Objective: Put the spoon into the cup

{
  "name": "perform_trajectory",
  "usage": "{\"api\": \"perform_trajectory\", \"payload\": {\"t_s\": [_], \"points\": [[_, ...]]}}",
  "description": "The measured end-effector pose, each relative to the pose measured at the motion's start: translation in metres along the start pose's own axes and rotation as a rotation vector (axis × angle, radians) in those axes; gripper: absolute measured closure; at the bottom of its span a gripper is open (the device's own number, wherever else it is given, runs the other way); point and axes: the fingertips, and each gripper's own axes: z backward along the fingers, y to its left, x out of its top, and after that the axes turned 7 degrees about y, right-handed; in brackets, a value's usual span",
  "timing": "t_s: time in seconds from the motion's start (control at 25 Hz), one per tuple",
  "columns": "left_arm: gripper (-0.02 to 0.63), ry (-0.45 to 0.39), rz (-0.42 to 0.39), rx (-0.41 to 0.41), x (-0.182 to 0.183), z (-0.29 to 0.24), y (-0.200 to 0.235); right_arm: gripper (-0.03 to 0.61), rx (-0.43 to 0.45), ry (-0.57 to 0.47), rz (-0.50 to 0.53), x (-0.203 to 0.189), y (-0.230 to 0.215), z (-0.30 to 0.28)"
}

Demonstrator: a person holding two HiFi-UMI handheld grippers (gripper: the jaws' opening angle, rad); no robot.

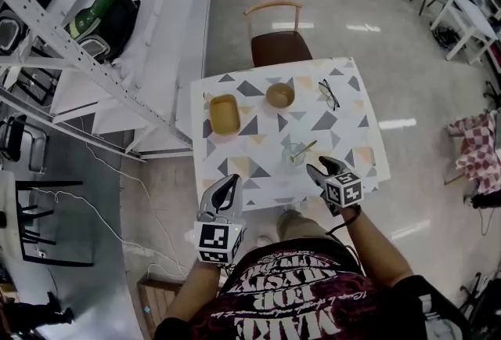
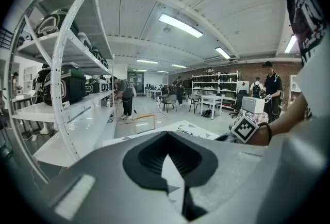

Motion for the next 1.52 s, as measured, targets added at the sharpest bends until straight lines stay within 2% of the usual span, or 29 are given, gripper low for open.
{"api": "perform_trajectory", "payload": {"t_s": [0.08,0.24,0.28,0.4,0.56,0.84,1.16,1.52], "points": [[0.612,-0.007,-0.007,-0.004,0.000,0.008,-0.002,0.356,-0.018,-0.041,0.025,0.002,0.006,0.019],[0.612,-0.032,-0.010,-0.006,0.005,0.026,-0.001,0.525,-0.044,-0.197,0.123,0.024,0.033,0.066],[0.612,-0.040,-0.007,-0.003,0.005,0.030,0.000,0.549,-0.051,-0.236,0.153,0.030,0.042,0.078],[0.612,-0.076,0.006,0.017,0.008,0.041,0.005,0.551,-0.064,-0.306,0.219,0.042,0.066,0.105],[0.614,-0.134,0.012,0.029,0.009,0.059,0.007,0.551,-0.046,-0.352,0.222,0.051,0.095,0.132],[0.612,-0.194,-0.052,-0.076,0.019,0.093,-0.016,0.551,-0.043,-0.421,0.235,0.061,0.132,0.178],[0.612,-0.192,-0.075,-0.060,0.016,0.117,-0.014,0.551,-0.068,-0.503,0.267,0.070,0.165,0.239],[0.612,-0.229,-0.072,-0.025,0.019,0.146,-0.009,0.551,-0.080,-0.522,0.310,0.063,0.191,0.259]]}}
